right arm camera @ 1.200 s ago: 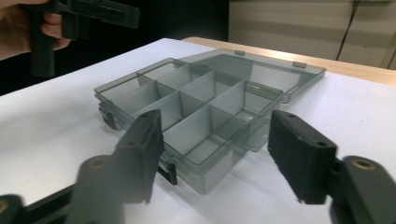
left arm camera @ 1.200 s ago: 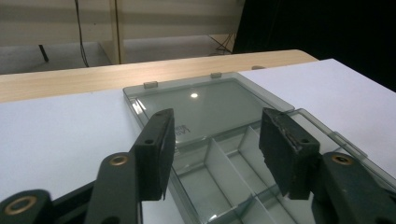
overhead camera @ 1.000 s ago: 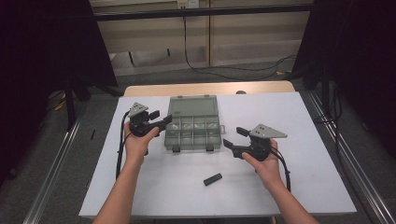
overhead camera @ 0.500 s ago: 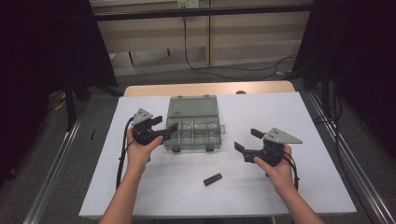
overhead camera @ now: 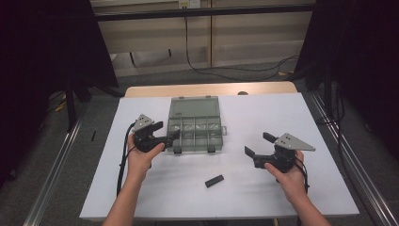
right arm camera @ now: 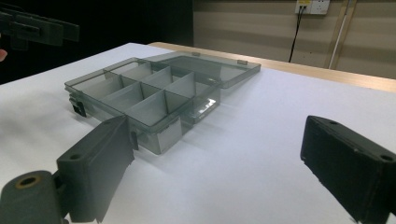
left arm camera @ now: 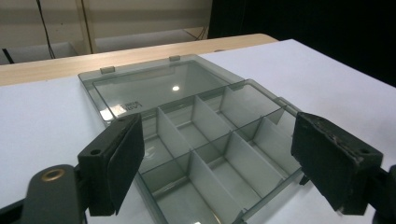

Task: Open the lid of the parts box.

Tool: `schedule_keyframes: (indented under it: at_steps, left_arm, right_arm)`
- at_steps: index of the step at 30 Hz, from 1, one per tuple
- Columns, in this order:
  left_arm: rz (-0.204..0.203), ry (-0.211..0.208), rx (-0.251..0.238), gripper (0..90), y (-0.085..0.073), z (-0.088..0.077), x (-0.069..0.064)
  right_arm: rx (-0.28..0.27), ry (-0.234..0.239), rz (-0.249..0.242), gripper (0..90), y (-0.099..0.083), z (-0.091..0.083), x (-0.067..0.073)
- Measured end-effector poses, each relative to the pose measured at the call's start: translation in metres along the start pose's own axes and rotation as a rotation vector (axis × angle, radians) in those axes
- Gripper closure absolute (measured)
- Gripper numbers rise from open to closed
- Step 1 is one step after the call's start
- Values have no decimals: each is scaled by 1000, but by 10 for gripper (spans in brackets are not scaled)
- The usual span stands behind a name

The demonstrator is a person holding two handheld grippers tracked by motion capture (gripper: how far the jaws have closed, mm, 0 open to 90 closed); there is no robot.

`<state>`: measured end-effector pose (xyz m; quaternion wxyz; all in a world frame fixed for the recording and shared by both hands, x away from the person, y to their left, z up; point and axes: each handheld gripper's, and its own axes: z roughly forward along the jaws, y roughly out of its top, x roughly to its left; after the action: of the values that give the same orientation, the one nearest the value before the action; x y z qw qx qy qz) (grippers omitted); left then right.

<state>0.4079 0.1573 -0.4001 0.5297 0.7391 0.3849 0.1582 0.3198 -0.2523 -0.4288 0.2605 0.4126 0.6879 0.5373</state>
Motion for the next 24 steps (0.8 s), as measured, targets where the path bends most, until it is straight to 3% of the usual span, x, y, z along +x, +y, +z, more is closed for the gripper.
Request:
schedule_keyframes:
  at_steps: [24]
  left_arm:
    - [39, -55, 48, 111, -14, -4, -24]
  right_arm:
    - [-14, -43, -14, 55, -11, -27, -9]
